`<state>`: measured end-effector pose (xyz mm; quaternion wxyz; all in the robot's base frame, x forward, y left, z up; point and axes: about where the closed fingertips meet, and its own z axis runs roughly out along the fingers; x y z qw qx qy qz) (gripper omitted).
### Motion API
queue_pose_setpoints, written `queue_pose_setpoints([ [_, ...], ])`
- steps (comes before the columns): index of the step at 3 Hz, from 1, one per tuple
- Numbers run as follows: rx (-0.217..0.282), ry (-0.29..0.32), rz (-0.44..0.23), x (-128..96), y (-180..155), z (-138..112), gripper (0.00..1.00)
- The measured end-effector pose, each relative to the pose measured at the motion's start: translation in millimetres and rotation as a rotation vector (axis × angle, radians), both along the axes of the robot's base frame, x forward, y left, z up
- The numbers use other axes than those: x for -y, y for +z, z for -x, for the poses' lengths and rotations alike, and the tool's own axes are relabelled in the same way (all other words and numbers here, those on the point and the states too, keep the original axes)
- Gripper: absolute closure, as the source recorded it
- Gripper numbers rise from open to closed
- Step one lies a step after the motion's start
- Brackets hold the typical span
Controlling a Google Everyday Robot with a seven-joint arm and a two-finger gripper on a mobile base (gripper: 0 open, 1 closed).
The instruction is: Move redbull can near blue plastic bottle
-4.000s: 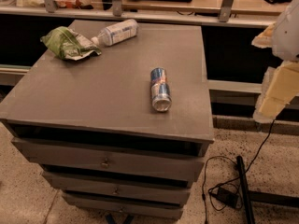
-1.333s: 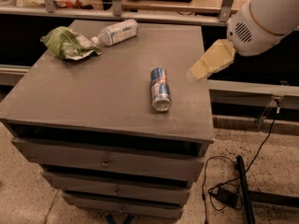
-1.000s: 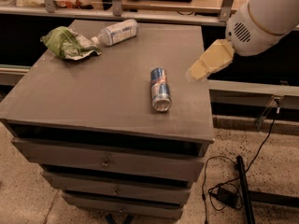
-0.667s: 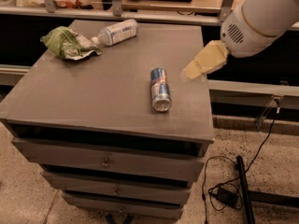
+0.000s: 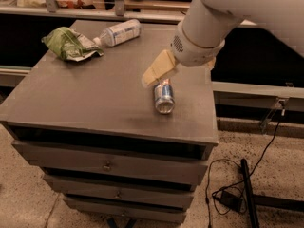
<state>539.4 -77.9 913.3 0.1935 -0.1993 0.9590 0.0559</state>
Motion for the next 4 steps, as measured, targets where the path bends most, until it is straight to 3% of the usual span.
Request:
queue_pose_setpoints([
  [1, -0.014, -0.068, 0.008, -27, -12, -10, 0.0],
  [3, -0.078, -0.145, 0.077, -42, -53, -24, 0.0],
  [4, -0.083, -0.206, 0.091, -27, -63, -33, 0.16],
])
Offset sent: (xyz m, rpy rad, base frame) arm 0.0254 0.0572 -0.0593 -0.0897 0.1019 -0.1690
